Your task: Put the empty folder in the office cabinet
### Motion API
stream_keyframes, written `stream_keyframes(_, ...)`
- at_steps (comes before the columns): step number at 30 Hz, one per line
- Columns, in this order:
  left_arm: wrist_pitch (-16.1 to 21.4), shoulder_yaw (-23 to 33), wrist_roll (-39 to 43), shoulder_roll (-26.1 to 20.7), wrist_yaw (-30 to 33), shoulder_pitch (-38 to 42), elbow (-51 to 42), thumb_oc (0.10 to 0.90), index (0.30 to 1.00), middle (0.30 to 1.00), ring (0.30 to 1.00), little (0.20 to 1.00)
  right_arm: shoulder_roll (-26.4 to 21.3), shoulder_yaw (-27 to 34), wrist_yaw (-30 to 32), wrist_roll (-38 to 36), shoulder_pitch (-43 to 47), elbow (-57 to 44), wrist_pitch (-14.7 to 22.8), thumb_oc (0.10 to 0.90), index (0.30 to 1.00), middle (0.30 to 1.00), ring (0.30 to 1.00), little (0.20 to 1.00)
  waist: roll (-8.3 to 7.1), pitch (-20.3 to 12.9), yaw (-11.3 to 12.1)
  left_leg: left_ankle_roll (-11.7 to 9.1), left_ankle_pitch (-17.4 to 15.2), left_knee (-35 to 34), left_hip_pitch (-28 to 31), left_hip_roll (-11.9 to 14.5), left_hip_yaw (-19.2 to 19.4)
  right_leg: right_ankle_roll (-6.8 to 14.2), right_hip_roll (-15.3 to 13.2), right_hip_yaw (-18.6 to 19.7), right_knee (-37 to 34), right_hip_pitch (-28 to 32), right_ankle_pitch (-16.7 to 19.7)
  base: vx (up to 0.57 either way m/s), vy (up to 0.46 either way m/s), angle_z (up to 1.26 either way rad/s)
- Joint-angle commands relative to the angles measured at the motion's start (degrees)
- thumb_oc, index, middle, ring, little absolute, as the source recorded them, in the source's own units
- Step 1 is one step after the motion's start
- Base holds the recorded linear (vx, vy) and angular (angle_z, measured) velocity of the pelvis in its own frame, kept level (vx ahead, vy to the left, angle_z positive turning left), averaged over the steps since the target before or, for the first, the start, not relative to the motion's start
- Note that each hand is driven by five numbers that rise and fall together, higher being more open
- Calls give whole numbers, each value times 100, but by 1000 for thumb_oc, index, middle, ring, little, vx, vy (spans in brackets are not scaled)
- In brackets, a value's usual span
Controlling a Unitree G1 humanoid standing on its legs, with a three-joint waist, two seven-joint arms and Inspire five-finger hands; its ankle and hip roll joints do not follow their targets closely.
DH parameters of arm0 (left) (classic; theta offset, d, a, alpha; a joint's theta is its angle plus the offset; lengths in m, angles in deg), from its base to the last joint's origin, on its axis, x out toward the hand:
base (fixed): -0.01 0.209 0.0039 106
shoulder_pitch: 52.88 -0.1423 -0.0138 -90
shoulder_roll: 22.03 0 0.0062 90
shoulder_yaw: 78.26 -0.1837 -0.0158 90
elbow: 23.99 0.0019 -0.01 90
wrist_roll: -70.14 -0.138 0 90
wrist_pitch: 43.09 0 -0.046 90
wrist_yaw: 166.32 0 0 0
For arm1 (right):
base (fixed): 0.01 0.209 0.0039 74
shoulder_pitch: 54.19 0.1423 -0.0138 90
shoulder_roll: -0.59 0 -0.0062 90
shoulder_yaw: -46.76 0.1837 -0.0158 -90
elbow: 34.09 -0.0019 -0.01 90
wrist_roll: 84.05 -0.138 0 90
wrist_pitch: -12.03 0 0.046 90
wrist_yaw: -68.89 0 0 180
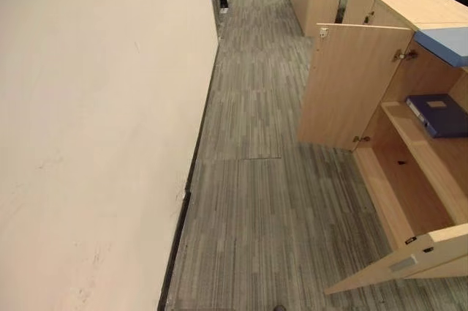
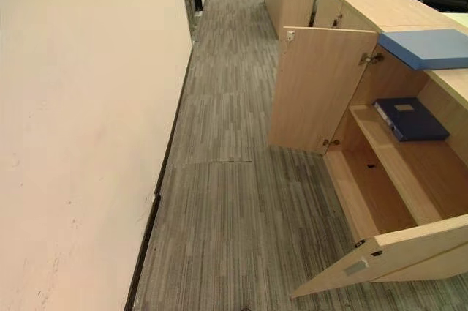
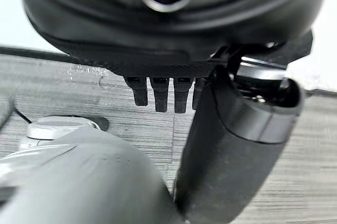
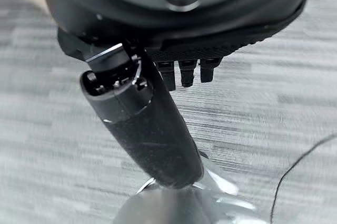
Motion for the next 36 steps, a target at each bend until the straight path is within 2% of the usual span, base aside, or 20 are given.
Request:
stream_keyframes(1, 70, -359, 243, -276, -46, 114, -182, 800, 900, 900, 900, 900, 520, 145, -462, -524, 882, -216, 366, 800, 900, 900, 900, 900, -214, 708, 409, 982, 451, 990, -721, -783, 414, 610, -358, 669, 21, 503, -421, 20, -53, -35)
stream_keyframes(2, 83, -343, 303, -260, -30, 102, -189, 800, 900, 900, 900, 900, 563, 74, -499, -591, 945, -239, 345, 800, 900, 900, 900, 900, -254, 780, 519, 1062, 106, 1036, -1015, -863, 506, 626, -396, 692, -3, 612, -423, 65, -35, -38)
stream_keyframes(4, 95, -297, 420, -251, -2, 99, -192, 800, 900, 900, 900, 900, 633, -32, -526, -736, 1035, -299, 322, 800, 900, 900, 900, 900, -309, 870, 694, 1177, -480, 626, -1554, -1033, 675, 694, -455, 757, -85, 782, -431, 109, 18, -20)
stream_keyframes(5, 91, -282, 444, -256, 6, 86, -187, 800, 900, 900, 900, 900, 664, -78, -548, -823, 1070, -333, 318, 800, 900, 900, 900, 900, -323, 872, 751, 1199, -604, 266, -1646, -1090, 709, 736, -464, 791, -115, 842, -437, 143, 74, -17)
stream_keyframes(6, 101, -269, 476, -252, 26, 72, -170, 800, 900, 900, 900, 900, 681, -91, -548, -905, 1085, -363, 323, 800, 900, 900, 900, 900, -303, 880, 794, 1188, -562, -281, -1750, -1153, 692, 781, -446, 836, -154, 900, -456, 180, 98, -26)
stream_keyframes(9, 132, -179, 733, -230, 60, 11, -149, 800, 900, 900, 900, 900, 670, -95, -576, -1081, 1058, -462, 373, 800, 900, 900, 900, 900, -167, 886, 938, 1039, 80, -2172, -1951, -1055, 389, 856, -288, 991, -180, 1189, -642, 337, 144, -41)
stream_keyframes(10, 99, -58, 828, -193, 77, 13, -6, 800, 900, 900, 900, 900, 675, -6, -583, -942, 941, -364, 374, 800, 900, 900, 900, 900, -84, 875, 973, 839, 315, -2779, -2165, -918, 328, 888, -236, 1197, -116, 1417, -843, 395, 161, -35)
stream_keyframes(13, 68, 33, 741, -171, 33, -89, 182, 800, 900, 900, 900, 900, 656, 116, -591, -820, 816, -233, 338, 800, 900, 900, 900, 900, -42, 762, 1023, 836, 332, -2779, -1995, -848, 377, 935, -256, 1336, -150, 1572, -882, 339, 182, -43)
stream_keyframes(14, 50, 37, 669, -160, 14, -140, 213, 800, 900, 900, 900, 900, 649, 189, -606, -758, 765, -160, 338, 800, 900, 900, 900, 900, -7, 702, 1021, 830, 494, -2779, -1888, -834, 334, 967, -286, 1370, -118, 1609, -931, 399, 267, -64)
stream_keyframes(16, 36, 50, 531, -192, -35, -165, 282, 800, 900, 900, 900, 900, 593, 367, -631, -633, 654, 24, 315, 800, 900, 900, 900, 900, -15, 592, 1021, 918, 530, -2575, -1782, -876, 412, 1079, -517, 1465, -86, 1719, -990, 409, 332, -53)
stream_keyframes(17, 32, 49, 516, -211, -42, -147, 264, 800, 900, 900, 900, 900, 574, 430, -608, -538, 621, 86, 317, 800, 900, 900, 900, 900, -25, 550, 1010, 957, 460, -2376, -1860, -914, 463, 1144, -651, 1450, -41, 1703, -993, 383, 362, -47)
stream_keyframes(19, 20, 33, 476, -267, -55, -74, 218, 800, 900, 900, 900, 900, 540, 601, -557, -290, 561, 369, 267, 800, 900, 900, 900, 900, -99, 480, 987, 1086, 121, -1683, -2069, -1097, 648, 1273, -953, 1414, 53, 1655, -965, 286, 301, -34)
stream_keyframes(22, -1, -28, 367, -383, -67, 88, 95, 800, 900, 900, 900, 900, 471, 866, -508, 10, 572, 744, 169, 800, 900, 900, 900, 900, -166, 316, 1006, 1297, -403, -1206, -2210, -1287, 848, 1458, -1354, 1377, 229, 1445, -787, 269, 300, -24)
stream_keyframes(24, -24, -93, 294, -511, -60, 236, -38, 800, 900, 900, 900, 900, 464, 1014, -446, 8, 590, 703, 167, 800, 900, 900, 900, 900, -210, 240, 981, 1439, -770, -841, -2312, -1399, 1017, 1579, -1629, 1270, 497, 1240, -468, 361, 420, -37)
stream_keyframes(25, -48, -99, 248, -580, -34, 314, -97, 800, 900, 900, 900, 900, 485, 1115, -394, -111, 624, 583, 183, 800, 900, 900, 900, 900, -213, 232, 968, 1630, -1061, -831, -2166, -1550, 1151, 1622, -1942, 1033, 1065, 969, 18, 333, 423, -59)
stream_keyframes(28, -88, -98, 256, -590, -28, 290, -114, 800, 900, 900, 900, 900, 527, 1185, -339, -223, 668, 524, 172, 800, 900, 900, 900, 900, -143, 305, 949, 1809, -1262, -975, -1773, -1696, 1221, 1502, -2338, 625, 1909, 583, 637, 250, 332, -37)
stream_keyframes(29, -113, -135, 238, -595, -53, 243, -81, 800, 900, 900, 900, 900, 553, 1194, -307, -283, 676, 514, 178, 800, 900, 900, 900, 900, -71, 459, 860, 1870, -1438, -1008, -1489, -1766, 1146, 1464, -2436, 576, 2300, 422, 846, 227, 244, 25)
stream_keyframes(31, -115, -210, 71, -538, -115, 185, -12, 800, 900, 900, 900, 900, 538, 1300, -279, -379, 656, 549, 189, 800, 900, 900, 900, 900, 40, 484, 739, 1939, -1382, -1022, -1448, -1871, 1038, 1473, -2313, 666, 2133, 449, 1039, 226, 207, 81)
stream_keyframes(33, -146, -207, -128, -529, -177, 41, 94, 800, 900, 900, 900, 900, 500, 1421, -244, -339, 634, 646, 170, 800, 900, 900, 900, 900, -10, 315, 791, 1957, -1405, -1181, -1396, -2035, 1013, 1658, -2385, 674, 1731, 758, 1504, 235, 145, 113)
stream_keyframes(36, -169, -213, -241, -567, -155, 0, 154, 800, 900, 900, 900, 900, 492, 1434, -219, -371, 625, 596, 197, 800, 900, 900, 900, 900, -21, 157, 795, 1996, -1357, -1522, -1197, -2130, 924, 1636, -2155, 930, 2071, 670, 1458, 148, 102, -18)
